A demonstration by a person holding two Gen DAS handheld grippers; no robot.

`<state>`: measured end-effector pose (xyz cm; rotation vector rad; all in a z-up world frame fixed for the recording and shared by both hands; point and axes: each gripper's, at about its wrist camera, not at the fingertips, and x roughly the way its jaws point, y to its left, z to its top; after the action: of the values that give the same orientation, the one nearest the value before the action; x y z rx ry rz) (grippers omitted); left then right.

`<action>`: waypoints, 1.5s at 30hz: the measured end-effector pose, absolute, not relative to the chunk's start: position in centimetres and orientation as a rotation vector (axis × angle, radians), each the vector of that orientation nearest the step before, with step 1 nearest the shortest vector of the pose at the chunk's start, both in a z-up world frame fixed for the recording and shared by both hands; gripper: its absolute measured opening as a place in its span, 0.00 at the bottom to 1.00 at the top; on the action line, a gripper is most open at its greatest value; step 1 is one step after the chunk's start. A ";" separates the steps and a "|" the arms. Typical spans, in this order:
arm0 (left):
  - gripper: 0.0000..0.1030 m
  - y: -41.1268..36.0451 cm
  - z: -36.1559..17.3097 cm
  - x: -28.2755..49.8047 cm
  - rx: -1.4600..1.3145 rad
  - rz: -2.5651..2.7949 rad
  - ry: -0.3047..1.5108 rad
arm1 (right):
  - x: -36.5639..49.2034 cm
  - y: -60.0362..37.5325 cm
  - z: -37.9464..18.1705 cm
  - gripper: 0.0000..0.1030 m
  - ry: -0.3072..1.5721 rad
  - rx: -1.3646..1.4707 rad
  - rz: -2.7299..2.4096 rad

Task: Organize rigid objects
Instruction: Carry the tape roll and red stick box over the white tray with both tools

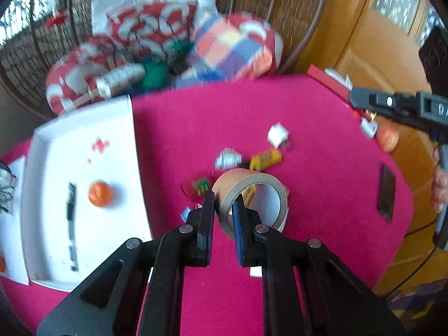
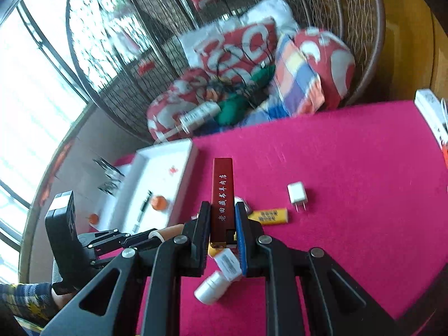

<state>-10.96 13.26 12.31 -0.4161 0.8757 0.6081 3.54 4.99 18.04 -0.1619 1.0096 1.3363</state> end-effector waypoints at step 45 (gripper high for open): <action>0.11 17.2 34.3 -30.9 -0.246 0.933 0.272 | -6.3 7.2 36.2 0.15 0.525 0.146 1.674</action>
<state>-30.93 17.16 34.29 -0.2464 0.2715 0.9326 -6.32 7.21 36.20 0.1463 0.5247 1.6739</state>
